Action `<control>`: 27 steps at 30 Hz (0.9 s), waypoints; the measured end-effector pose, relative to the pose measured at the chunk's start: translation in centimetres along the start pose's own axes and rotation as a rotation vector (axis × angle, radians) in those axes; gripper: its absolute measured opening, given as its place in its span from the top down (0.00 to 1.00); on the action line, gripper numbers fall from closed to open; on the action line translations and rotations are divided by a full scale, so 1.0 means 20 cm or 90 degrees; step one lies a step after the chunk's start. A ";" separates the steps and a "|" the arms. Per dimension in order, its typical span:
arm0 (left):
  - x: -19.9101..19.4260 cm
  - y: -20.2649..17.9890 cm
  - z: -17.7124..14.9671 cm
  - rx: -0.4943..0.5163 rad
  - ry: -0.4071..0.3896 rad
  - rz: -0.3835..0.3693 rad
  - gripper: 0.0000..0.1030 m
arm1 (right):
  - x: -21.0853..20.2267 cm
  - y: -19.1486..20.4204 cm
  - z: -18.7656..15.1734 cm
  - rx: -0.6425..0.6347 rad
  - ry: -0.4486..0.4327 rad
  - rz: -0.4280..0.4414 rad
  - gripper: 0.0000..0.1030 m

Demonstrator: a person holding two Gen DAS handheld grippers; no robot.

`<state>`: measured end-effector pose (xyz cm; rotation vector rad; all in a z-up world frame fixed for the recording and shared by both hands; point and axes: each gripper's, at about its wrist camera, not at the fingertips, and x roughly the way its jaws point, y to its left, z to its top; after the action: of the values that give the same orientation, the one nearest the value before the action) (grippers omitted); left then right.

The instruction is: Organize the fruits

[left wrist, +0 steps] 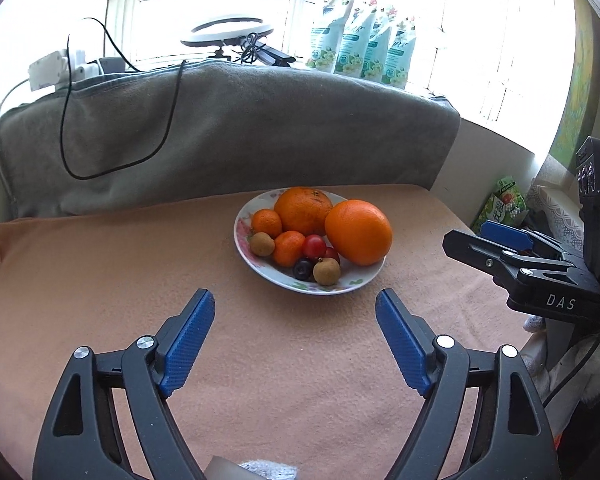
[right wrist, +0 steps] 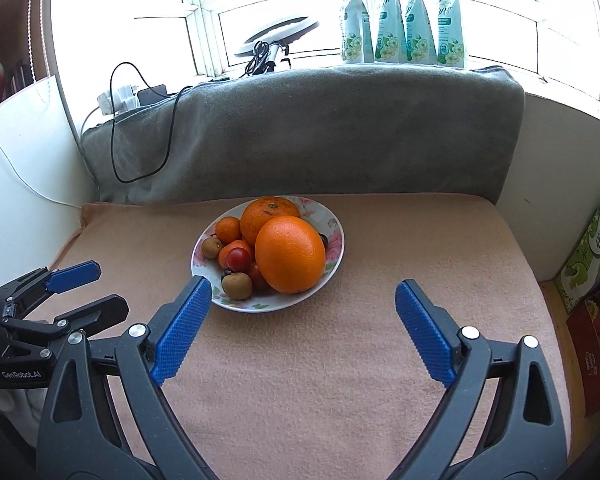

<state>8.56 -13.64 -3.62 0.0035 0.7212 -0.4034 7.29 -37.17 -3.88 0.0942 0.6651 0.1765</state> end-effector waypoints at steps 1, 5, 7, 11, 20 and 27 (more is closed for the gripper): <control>-0.01 0.00 0.00 -0.001 0.000 0.000 0.20 | -0.01 0.00 0.00 -0.001 -0.001 -0.003 0.08; -0.03 0.00 -0.01 -0.008 0.000 -0.004 0.19 | -0.04 0.02 -0.02 -0.001 -0.004 -0.004 0.08; -0.04 0.00 -0.02 -0.005 -0.002 -0.001 0.20 | -0.05 0.02 -0.02 0.001 -0.005 -0.001 0.08; -0.06 -0.01 -0.03 -0.001 -0.007 0.003 0.19 | -0.06 0.04 -0.02 0.000 -0.008 0.002 0.08; -0.10 -0.01 -0.03 0.008 -0.018 0.011 0.19 | -0.08 0.06 -0.04 0.003 -0.005 0.005 0.07; -0.13 0.00 -0.03 0.004 -0.024 0.016 0.19 | -0.08 0.08 -0.05 -0.002 -0.002 0.003 0.07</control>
<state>6.44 -12.67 -2.44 0.0104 0.6826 -0.3807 5.28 -35.92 -3.44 0.0927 0.6617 0.1814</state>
